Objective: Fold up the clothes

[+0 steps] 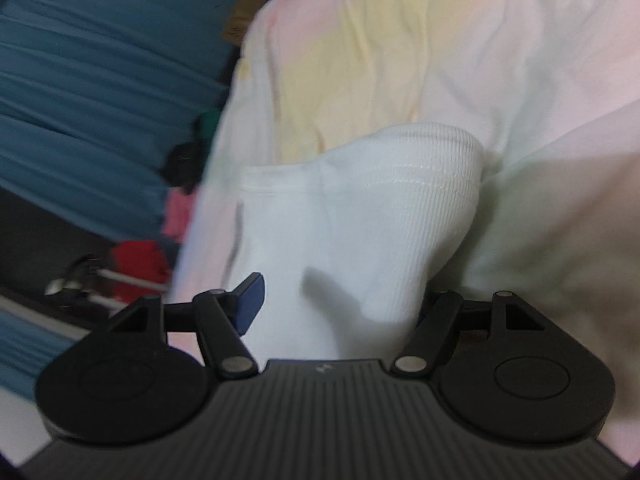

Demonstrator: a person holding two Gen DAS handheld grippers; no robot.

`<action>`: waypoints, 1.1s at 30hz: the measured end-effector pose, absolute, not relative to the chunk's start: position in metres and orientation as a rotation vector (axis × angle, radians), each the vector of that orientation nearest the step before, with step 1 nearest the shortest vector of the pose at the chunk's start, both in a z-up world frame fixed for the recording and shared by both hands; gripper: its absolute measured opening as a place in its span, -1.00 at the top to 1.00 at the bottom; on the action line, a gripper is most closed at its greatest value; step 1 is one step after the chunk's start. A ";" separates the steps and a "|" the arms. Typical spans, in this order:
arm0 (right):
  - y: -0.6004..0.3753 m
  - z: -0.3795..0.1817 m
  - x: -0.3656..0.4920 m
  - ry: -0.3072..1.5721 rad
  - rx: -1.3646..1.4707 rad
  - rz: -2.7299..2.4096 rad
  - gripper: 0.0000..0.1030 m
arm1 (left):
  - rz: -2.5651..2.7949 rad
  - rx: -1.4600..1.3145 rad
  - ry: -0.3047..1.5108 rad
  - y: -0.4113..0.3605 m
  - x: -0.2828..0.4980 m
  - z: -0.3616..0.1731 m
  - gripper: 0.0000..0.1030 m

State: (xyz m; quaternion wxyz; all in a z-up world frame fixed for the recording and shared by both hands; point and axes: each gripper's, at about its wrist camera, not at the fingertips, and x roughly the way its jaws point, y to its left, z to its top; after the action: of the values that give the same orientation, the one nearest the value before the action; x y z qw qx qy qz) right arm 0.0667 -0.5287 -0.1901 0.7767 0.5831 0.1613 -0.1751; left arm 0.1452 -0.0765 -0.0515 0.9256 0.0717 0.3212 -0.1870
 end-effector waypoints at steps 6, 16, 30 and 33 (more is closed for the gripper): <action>-0.521 -0.201 0.065 0.300 1.250 -0.262 -0.36 | -0.195 0.101 0.583 0.011 0.082 -0.067 -0.62; -0.510 -0.177 0.066 0.201 1.211 -0.194 -0.39 | -0.069 0.023 0.669 0.030 0.107 -0.108 -0.63; -0.506 -0.183 0.102 0.314 1.162 -0.169 -0.38 | -0.058 0.067 0.674 0.009 0.117 -0.128 -0.80; -0.508 -0.174 0.108 0.244 1.165 -0.116 -0.38 | -0.056 0.079 0.674 0.007 0.118 -0.131 -0.83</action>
State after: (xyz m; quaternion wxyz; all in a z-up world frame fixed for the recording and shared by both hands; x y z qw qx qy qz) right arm 0.1078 -0.5077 -0.1737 0.8264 0.5485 0.1151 -0.0548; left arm 0.1180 0.0069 -0.1314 0.9426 0.0389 0.3304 -0.0276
